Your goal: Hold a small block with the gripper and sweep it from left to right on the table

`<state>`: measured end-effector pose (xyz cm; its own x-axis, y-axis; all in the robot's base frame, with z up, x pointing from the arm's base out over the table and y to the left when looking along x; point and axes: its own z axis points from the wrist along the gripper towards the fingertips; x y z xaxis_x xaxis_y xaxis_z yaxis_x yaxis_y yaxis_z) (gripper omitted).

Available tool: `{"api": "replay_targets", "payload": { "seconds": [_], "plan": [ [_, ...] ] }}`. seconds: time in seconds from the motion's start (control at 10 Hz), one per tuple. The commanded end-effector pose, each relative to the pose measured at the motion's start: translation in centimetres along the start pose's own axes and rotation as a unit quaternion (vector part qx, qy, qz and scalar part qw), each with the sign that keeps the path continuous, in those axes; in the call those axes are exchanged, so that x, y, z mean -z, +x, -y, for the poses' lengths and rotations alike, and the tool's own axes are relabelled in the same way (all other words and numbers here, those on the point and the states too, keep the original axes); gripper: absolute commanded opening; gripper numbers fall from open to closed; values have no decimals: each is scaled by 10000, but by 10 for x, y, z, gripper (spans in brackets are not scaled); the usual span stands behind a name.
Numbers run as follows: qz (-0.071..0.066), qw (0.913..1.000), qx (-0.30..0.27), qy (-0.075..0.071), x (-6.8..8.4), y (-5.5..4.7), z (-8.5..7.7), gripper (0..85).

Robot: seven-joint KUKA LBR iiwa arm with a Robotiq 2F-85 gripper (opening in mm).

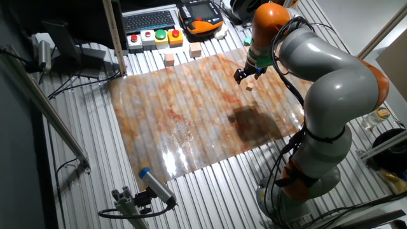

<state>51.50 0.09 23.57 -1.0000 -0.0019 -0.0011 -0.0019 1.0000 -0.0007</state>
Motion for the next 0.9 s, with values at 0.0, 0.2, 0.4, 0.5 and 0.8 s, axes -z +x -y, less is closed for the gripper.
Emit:
{"api": "replay_targets", "payload": {
  "seconds": [0.0, 0.2, 0.4, 0.5, 0.8],
  "plan": [
    [-591, 9951, -775, 149, 0, 0, 0, 0],
    [-584, 9952, -775, 149, 0, 0, 0, 0],
    [-599, 9951, -775, 148, 0, 0, 0, 0],
    [-592, 9952, -768, 141, 0, 0, 0, 0],
    [-585, 9952, -775, 141, 0, 0, 0, 0]
  ]
}}
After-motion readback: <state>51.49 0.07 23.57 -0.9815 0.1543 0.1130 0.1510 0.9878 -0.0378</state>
